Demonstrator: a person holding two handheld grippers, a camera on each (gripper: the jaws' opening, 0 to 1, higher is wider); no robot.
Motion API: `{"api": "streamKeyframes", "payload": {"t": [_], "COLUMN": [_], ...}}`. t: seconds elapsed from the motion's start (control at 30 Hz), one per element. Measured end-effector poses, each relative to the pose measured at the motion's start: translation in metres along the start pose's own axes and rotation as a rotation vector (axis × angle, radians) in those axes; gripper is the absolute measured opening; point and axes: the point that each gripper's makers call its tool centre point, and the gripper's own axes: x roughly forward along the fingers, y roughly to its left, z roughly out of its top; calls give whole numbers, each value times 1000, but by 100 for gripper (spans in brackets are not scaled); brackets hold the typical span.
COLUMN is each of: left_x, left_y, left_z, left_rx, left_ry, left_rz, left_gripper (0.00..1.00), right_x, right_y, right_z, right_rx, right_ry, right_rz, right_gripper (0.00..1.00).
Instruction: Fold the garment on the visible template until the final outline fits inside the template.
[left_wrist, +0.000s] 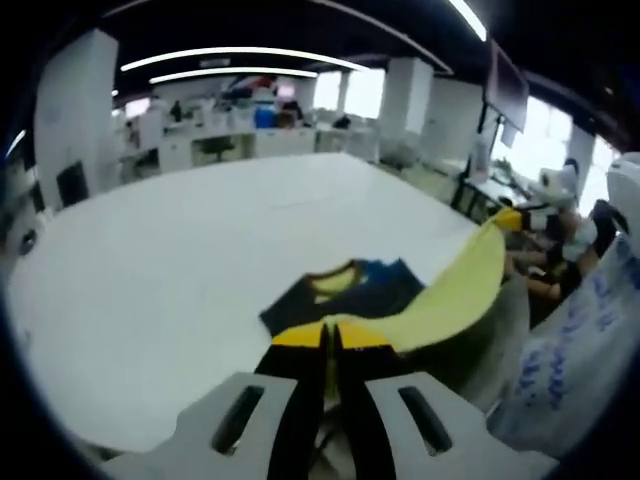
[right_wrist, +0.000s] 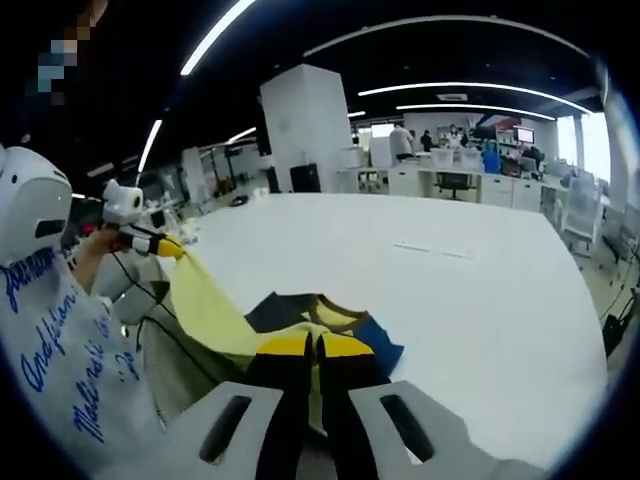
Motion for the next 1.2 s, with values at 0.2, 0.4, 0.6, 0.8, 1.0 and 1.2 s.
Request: {"api": "streamKeyframes", "payload": {"t": [0.2, 0.4, 0.6, 0.8, 1.0, 1.2], "left_x": [9, 22, 33, 48, 60, 71], "left_y": [8, 13, 20, 34, 38, 47], "left_z": [-2, -4, -9, -19, -27, -28], "left_rx": [-7, -22, -21, -44, -56, -74], "left_ry": [4, 8, 25, 51, 65, 52], "left_rz": [10, 0, 3, 33, 32, 40], "left_gripper": [0, 0, 0, 0, 0, 0], "right_x": [8, 15, 23, 32, 43, 54], "right_y": [-9, -15, -21, -30, -40, -44], "right_z": [-7, -13, -16, -22, -27, -32], "right_rx": [17, 32, 46, 59, 60, 59], "right_ry": [16, 33, 42, 51, 71, 86], "right_rz": [-12, -10, -10, -16, -22, -16], "right_gripper": [3, 3, 3, 3, 3, 3]}}
